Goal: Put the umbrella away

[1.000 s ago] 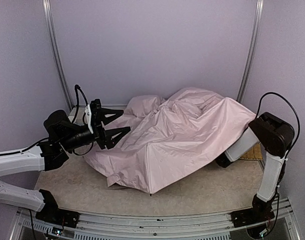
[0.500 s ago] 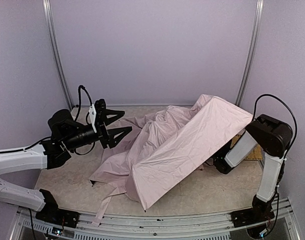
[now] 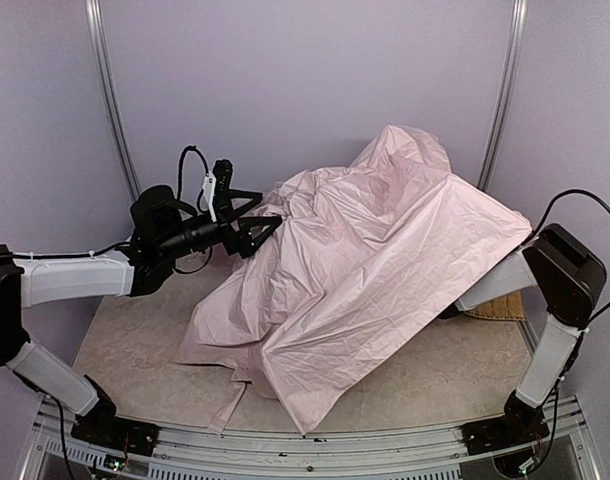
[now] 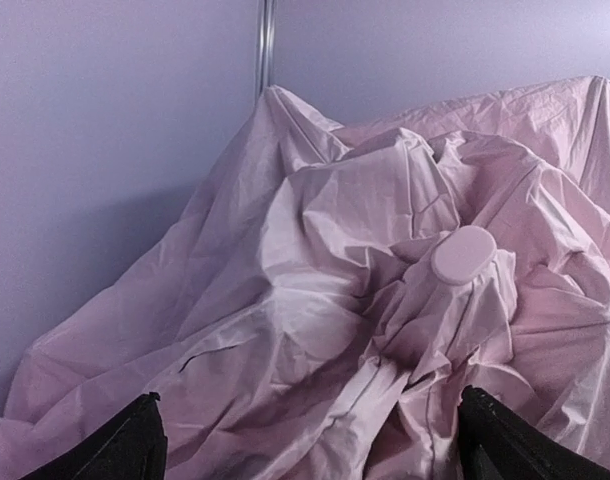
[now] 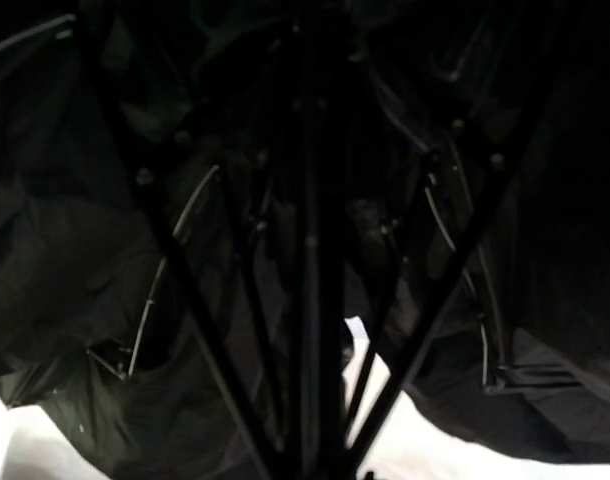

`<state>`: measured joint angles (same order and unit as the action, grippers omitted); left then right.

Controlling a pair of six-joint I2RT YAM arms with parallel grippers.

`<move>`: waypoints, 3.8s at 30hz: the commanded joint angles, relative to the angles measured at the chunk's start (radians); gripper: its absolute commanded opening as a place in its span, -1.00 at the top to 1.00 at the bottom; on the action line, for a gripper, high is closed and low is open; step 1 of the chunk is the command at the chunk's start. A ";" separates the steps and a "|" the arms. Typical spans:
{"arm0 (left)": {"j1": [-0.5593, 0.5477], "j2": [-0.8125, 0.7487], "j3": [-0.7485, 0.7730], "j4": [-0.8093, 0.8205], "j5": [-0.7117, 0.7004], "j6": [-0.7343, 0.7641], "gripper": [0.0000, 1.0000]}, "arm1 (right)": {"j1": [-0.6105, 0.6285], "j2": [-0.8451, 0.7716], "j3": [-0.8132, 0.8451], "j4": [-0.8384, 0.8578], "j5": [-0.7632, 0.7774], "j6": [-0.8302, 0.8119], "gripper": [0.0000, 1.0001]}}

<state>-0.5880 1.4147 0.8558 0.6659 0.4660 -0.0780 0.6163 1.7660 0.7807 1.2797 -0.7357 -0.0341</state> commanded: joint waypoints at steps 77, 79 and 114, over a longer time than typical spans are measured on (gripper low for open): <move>-0.027 0.102 -0.024 0.347 0.072 -0.057 1.00 | -0.196 -0.723 0.078 -1.179 0.034 -0.322 -1.00; -0.045 0.099 -0.030 0.381 0.094 -0.075 1.00 | -0.136 -0.700 0.102 -1.228 0.100 -0.368 -1.00; -0.229 0.504 0.158 0.635 0.220 -0.339 0.87 | 0.142 -0.323 0.235 -1.022 0.175 -0.327 0.30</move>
<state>-0.8028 1.9022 0.9844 1.3968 0.6506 -0.4046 0.7563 1.5158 0.9806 0.2516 -0.5640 -0.3321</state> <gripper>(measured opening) 0.450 0.401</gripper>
